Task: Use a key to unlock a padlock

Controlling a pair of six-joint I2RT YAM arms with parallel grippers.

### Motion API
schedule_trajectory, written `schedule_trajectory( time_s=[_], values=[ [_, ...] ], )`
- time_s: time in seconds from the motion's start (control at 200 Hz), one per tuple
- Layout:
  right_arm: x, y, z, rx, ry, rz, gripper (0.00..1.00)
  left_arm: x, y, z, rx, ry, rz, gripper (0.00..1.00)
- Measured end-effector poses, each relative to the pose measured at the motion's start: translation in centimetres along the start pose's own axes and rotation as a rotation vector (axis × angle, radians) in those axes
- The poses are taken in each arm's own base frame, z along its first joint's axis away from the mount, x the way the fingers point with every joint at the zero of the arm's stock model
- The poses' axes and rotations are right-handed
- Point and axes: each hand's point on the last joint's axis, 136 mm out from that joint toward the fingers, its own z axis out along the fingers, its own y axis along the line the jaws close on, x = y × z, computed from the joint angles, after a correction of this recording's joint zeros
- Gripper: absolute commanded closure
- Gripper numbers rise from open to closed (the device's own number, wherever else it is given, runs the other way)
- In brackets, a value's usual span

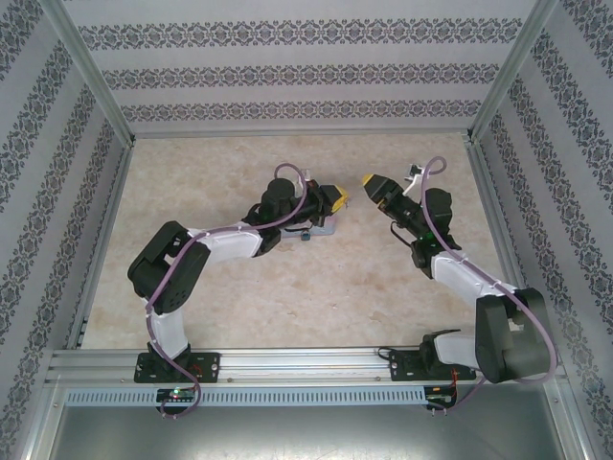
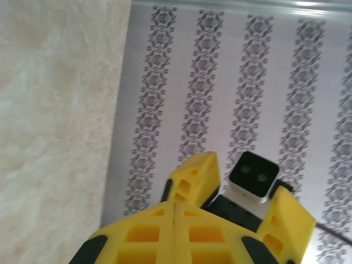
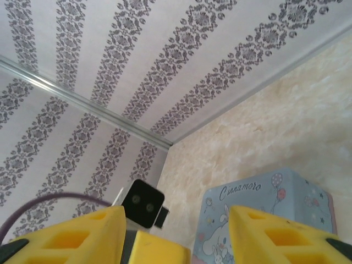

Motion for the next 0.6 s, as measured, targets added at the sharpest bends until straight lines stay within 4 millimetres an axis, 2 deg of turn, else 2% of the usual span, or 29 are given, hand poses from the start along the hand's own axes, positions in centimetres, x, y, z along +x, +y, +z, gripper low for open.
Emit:
schedule_trajectory(
  time_s=[0.11,0.245,0.435,0.605],
  values=[
    [1.1,0.0,0.0,-0.024,0.068,0.033,0.47,-0.7,0.5,-0.4,-0.055,0.052,0.107,1.00],
    [2.7,-0.2,0.3,-0.052,0.153,0.095,0.50,-1.0,0.2,-1.0,-0.102,0.117,0.259,1.00],
    [5.1,0.4,0.9,-0.090,0.248,0.143,0.54,-0.1,-2.1,-1.7,-0.110,0.194,0.480,1.00],
    [6.3,1.6,1.3,-0.131,0.289,0.152,0.57,0.3,-3.2,-1.9,-0.087,0.218,0.562,1.00]
  ],
)
